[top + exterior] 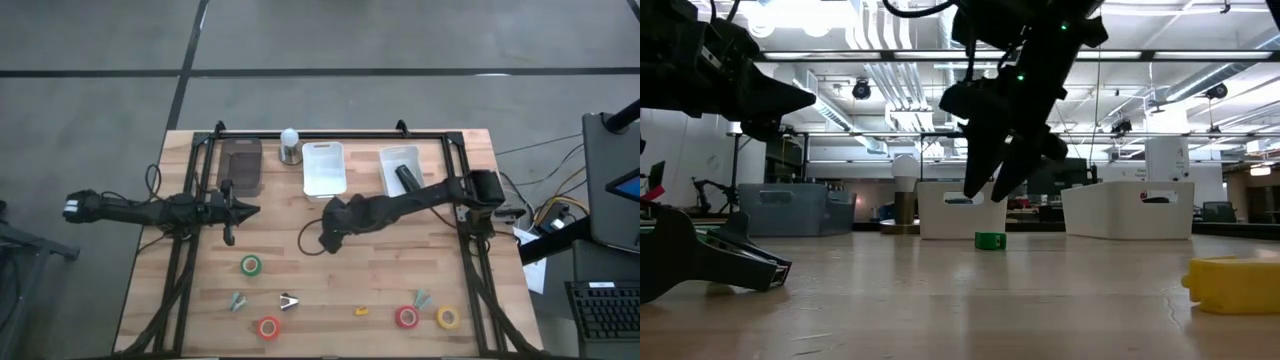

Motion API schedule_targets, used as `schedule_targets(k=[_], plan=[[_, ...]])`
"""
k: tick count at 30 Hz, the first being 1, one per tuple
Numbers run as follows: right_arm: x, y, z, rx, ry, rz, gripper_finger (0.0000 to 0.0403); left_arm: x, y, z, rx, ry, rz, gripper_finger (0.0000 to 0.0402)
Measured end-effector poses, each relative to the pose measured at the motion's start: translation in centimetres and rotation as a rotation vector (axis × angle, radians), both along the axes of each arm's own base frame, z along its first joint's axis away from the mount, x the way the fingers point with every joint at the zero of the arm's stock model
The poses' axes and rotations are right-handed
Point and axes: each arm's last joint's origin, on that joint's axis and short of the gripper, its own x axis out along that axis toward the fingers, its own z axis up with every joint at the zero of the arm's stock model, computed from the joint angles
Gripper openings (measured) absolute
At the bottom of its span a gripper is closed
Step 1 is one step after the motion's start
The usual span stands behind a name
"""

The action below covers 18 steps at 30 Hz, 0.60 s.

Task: Pick and place Stapler, Stapler remover, tape
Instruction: Put the green stapler into the right white bin

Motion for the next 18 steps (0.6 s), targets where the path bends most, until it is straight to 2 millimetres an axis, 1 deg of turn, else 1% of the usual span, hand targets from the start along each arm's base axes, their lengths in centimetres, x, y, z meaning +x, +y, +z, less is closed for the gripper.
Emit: schedule_targets(k=[4, 10, 15, 18], plan=[[0.3, 0.4, -1.2, 0.002, 0.041, 0.008, 0.0258, 0.0, 0.0, 0.0, 0.0, 0.003, 0.0, 0.0012], [0.3, 0.6, -2.2, 0.039, 0.065, 0.004, 0.0265, 0.0, 0.0, -0.1, 0.001, 0.008, 0.0, 0.0012], [0.6, 1.0, -3.2, 0.051, 0.081, 0.014, 0.0259, 0.0, 0.0, -0.1, 0.001, 0.008, 0.0, 0.0012], [0.4, 1.0, -3.6, 0.05, 0.094, 0.013, 0.025, 0.0, 0.0, -0.1, 0.001, 0.008, 0.0, 0.0012]])
